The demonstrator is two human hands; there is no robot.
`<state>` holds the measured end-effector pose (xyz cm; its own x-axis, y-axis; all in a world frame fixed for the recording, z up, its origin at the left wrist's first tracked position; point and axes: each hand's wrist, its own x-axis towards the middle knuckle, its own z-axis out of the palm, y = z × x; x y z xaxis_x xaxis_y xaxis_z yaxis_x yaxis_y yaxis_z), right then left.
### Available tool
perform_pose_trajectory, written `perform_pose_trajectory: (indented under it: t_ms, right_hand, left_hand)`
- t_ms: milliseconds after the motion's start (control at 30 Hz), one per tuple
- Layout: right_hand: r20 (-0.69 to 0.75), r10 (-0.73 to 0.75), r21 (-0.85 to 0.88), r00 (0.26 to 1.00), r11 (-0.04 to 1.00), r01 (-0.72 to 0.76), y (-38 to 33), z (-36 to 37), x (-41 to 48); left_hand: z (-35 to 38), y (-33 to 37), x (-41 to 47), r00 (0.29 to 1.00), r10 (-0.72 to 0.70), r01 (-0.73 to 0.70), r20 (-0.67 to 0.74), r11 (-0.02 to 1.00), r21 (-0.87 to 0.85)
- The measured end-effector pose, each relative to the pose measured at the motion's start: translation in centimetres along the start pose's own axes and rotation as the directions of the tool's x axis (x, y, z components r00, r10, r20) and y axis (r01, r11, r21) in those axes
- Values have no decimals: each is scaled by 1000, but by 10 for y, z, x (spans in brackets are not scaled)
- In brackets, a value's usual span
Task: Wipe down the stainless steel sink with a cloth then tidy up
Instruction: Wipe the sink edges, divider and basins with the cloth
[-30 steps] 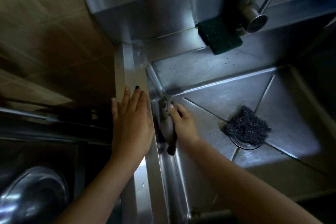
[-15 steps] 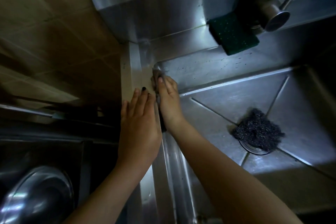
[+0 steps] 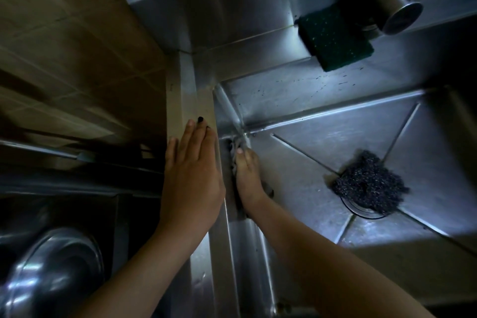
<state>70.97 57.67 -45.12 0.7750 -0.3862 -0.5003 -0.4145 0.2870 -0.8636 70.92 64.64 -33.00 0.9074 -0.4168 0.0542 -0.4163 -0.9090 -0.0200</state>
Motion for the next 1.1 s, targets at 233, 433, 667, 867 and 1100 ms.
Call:
perform_pose_trajectory:
  t_ms: [233, 433, 667, 867, 1100]
  right_hand:
    - [112, -117, 62, 987, 992, 111, -21, -5, -37]
    - [130, -190, 74, 973, 981, 182, -45, 11, 5]
    - [108, -106, 7, 988, 994, 106, -12, 13, 41]
    - [78, -76, -52, 994, 995, 81, 20, 4, 33]
    - [120, 87, -171, 989, 983, -65, 33, -18, -30]
  left_hand:
    - [-2, 1, -1, 1000, -18, 18, 9, 1000, -23]
    - [-2, 2, -2, 998, -41, 41, 41, 999, -1]
    - [-3, 2, -1, 998, -38, 39, 49, 999, -35]
    - [-5, 3, -2, 997, -44, 50, 71, 995, -89]
    - [-10, 5, -1, 997, -52, 58, 65, 994, -98]
